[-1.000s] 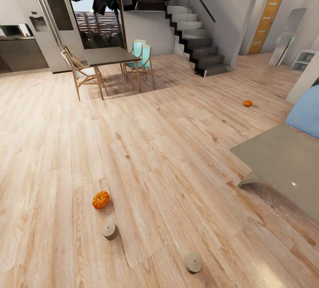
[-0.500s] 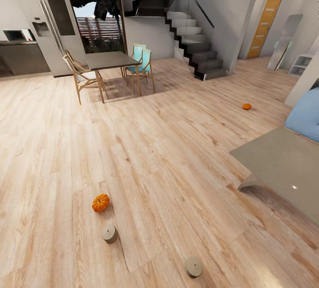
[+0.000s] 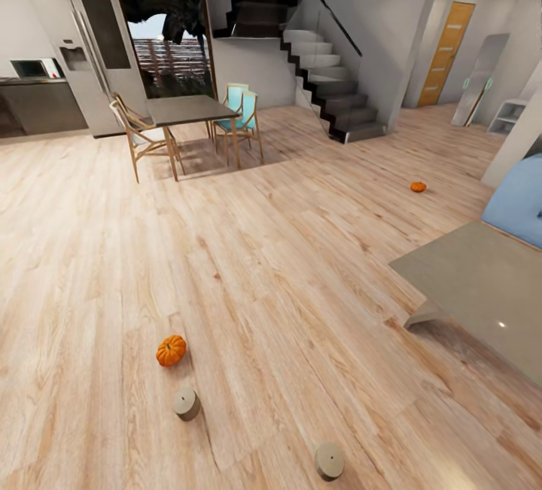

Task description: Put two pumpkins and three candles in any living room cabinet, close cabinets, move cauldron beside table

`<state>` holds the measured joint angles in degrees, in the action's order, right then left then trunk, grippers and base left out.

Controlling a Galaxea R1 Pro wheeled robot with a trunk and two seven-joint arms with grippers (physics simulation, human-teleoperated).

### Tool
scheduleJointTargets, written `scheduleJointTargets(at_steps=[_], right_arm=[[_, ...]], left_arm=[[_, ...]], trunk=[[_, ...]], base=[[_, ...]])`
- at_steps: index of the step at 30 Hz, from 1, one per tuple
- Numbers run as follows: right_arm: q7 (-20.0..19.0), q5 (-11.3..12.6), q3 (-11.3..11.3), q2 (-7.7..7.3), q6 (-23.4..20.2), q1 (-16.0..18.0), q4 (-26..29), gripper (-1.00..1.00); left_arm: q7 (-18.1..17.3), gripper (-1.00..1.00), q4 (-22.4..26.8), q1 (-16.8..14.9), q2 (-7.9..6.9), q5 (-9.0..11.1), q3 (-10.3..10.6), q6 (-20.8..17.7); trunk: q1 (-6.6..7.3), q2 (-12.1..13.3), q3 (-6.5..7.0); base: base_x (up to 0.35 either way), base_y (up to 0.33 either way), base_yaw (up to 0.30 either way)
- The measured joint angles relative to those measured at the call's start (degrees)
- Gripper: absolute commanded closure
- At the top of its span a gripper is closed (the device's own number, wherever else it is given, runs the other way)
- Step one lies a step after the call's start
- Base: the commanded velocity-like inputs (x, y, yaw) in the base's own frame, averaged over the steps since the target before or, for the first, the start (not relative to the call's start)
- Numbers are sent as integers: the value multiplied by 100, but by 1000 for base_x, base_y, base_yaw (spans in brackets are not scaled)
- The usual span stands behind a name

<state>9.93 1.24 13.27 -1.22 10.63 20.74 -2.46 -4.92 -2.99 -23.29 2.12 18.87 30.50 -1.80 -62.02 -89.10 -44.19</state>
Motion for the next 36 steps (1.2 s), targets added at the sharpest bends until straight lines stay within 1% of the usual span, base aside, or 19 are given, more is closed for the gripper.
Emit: scheduleJointTargets(at_steps=[20, 27, 33, 36], right_arm=[[0, -11, -4, -6, 0, 0, 40, -100], [5, -67, 14, -14, -8, 0, 57, -100], [4, -23, -3, 14, -9, 0, 71, -100], [0, -12, -4, -1, -11, 0, 64, -100]], left_arm=[[0, -100, 0, 0, 7, 3, 0, 13], [3, -100, 4, 0, 7, 3, 0, 8], [8, -100, 9, 0, 39, 11, 0, 5], [9, -100, 9, 1, 50, 12, 0, 5]], trunk=[[0, 0, 180], [0, 0, 193], [0, 0, 193], [0, 0, 193]], base=[[0, 0, 0], [0, 0, 0], [0, 0, 0], [0, 0, 0]])
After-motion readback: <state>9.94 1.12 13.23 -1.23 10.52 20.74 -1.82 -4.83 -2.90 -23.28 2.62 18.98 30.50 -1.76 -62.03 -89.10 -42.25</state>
